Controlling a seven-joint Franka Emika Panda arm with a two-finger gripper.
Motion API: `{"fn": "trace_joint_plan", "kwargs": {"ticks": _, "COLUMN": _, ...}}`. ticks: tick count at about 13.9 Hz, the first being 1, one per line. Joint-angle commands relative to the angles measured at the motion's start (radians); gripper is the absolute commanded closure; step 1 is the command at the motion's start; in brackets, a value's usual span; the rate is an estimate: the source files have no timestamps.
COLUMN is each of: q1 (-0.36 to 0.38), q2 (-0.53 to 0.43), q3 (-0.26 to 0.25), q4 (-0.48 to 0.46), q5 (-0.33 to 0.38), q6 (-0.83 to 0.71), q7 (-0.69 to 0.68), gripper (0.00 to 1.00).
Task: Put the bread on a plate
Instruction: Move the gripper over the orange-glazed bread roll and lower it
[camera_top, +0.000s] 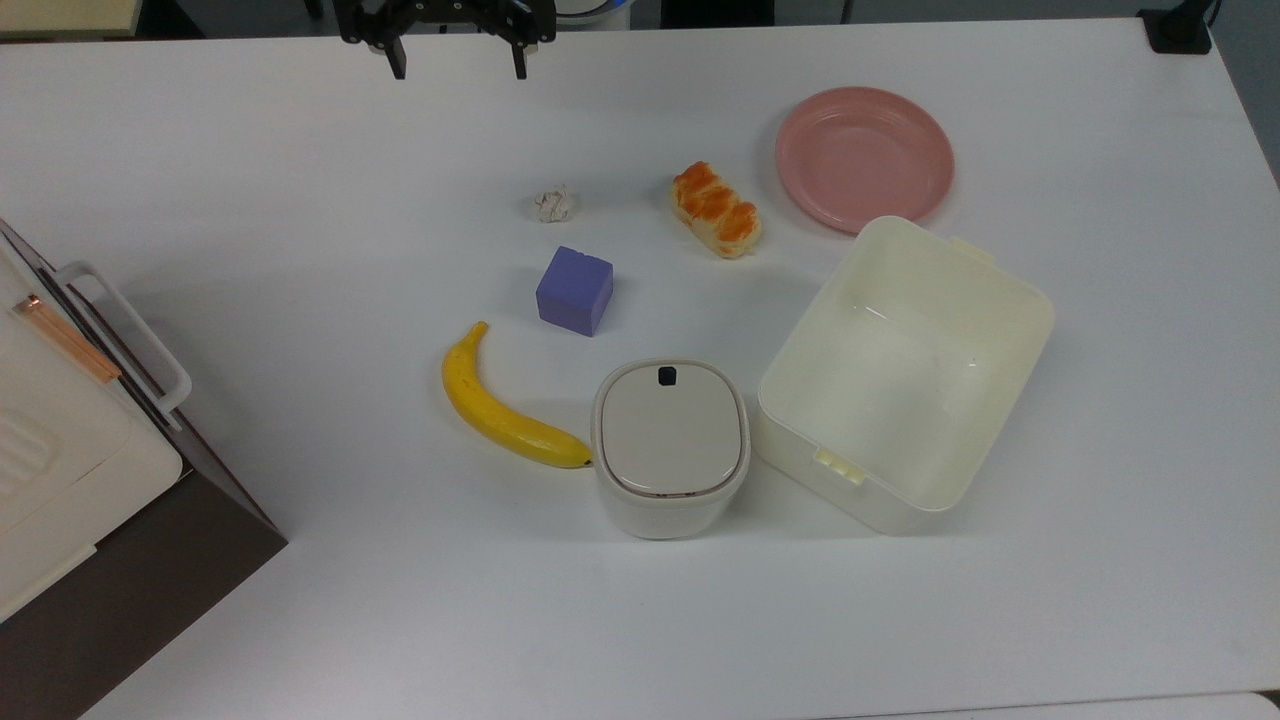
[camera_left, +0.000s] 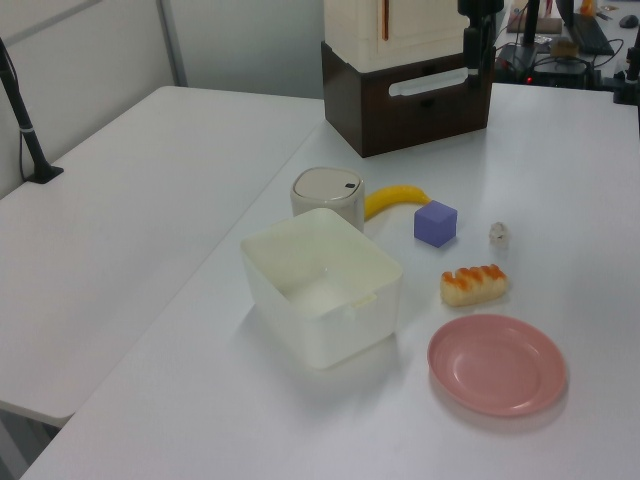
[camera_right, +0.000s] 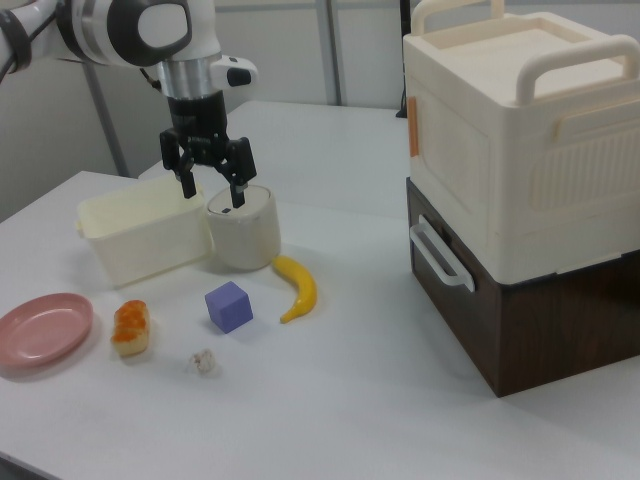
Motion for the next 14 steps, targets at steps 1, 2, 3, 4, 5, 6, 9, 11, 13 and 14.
{"fn": "trace_joint_plan", "kwargs": {"ticks": 1, "q1": 0.027, "q2": -0.017, "q3": -0.005, "q4": -0.080, "q5": 0.023, "q6": 0.062, "q7": -0.005, "gripper": 0.00}}
{"fn": "trace_joint_plan", "kwargs": {"ticks": 2, "q1": 0.048, "q2": -0.016, "q3": -0.005, "q4": -0.099, "q5": 0.023, "q6": 0.078, "q7": 0.000, "gripper": 0.00}}
{"fn": "trace_joint_plan", "kwargs": {"ticks": 3, "q1": 0.052, "q2": -0.016, "q3": -0.005, "q4": -0.112, "q5": 0.023, "q6": 0.091, "q7": -0.005, "gripper": 0.00}}
{"fn": "trace_joint_plan", "kwargs": {"ticks": 4, "q1": 0.061, "q2": -0.011, "q3": -0.005, "q4": -0.144, "q5": 0.023, "q6": 0.119, "q7": -0.022, "gripper": 0.00}}
{"fn": "trace_joint_plan", "kwargs": {"ticks": 5, "q1": 0.087, "q2": -0.007, "q3": -0.003, "q4": -0.171, "q5": 0.023, "q6": 0.146, "q7": -0.038, "gripper": 0.00}}
{"fn": "trace_joint_plan", "kwargs": {"ticks": 6, "q1": 0.117, "q2": 0.003, "q3": -0.005, "q4": -0.194, "q5": 0.022, "q6": 0.174, "q7": -0.060, "gripper": 0.00}}
{"fn": "trace_joint_plan", "kwargs": {"ticks": 9, "q1": 0.182, "q2": 0.053, "q3": -0.003, "q4": -0.215, "q5": 0.016, "q6": 0.194, "q7": -0.190, "gripper": 0.00}}
{"fn": "trace_joint_plan", "kwargs": {"ticks": 11, "q1": 0.222, "q2": 0.078, "q3": -0.003, "q4": -0.232, "q5": 0.016, "q6": 0.194, "q7": -0.310, "gripper": 0.00}}
{"fn": "trace_joint_plan", "kwargs": {"ticks": 13, "q1": 0.263, "q2": 0.084, "q3": -0.003, "q4": -0.266, "q5": 0.016, "q6": 0.200, "q7": -0.373, "gripper": 0.00}}
{"fn": "trace_joint_plan", "kwargs": {"ticks": 14, "q1": 0.297, "q2": 0.082, "q3": -0.003, "q4": -0.292, "q5": 0.017, "q6": 0.226, "q7": -0.375, "gripper": 0.00}}
